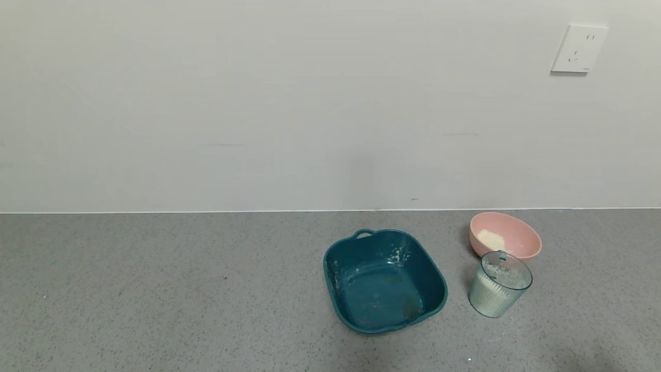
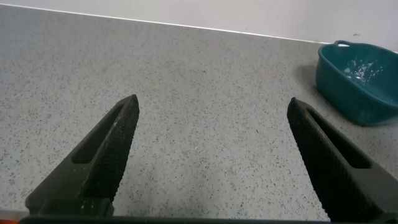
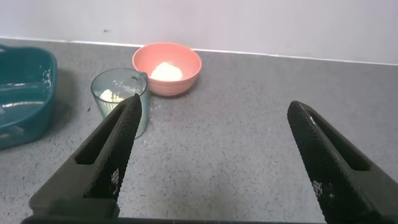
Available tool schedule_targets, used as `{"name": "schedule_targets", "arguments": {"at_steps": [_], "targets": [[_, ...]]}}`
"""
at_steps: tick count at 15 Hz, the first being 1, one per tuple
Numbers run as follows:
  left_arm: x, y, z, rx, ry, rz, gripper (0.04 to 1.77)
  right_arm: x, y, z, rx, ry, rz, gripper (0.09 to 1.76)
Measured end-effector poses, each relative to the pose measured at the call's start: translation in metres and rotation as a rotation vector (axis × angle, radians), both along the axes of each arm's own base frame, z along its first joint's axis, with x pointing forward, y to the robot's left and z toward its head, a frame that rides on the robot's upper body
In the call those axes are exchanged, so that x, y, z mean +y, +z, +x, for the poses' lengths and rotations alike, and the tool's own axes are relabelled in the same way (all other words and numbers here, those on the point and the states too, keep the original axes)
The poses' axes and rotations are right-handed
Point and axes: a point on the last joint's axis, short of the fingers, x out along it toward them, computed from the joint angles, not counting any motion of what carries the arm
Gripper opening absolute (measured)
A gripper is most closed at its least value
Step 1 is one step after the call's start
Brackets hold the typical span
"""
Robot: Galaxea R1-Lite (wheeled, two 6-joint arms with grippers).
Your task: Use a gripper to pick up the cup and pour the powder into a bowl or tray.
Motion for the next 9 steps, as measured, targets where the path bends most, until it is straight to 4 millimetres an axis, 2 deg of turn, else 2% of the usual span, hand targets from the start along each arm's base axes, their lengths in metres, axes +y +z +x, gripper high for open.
{"name": "schedule_targets", "arguments": {"at_steps": [5, 9], "targets": [[0.000, 0.000, 0.000, 0.000, 0.000, 0.000, 1.72, 0.001, -0.004, -0.030, -0.062, -0.033, -0.005, 1.70], [0.000, 0.000, 0.000, 0.000, 0.000, 0.000, 1.72, 0.001, -0.019, -0.048, -0.069, -0.025, -0.009, 1.70]]}}
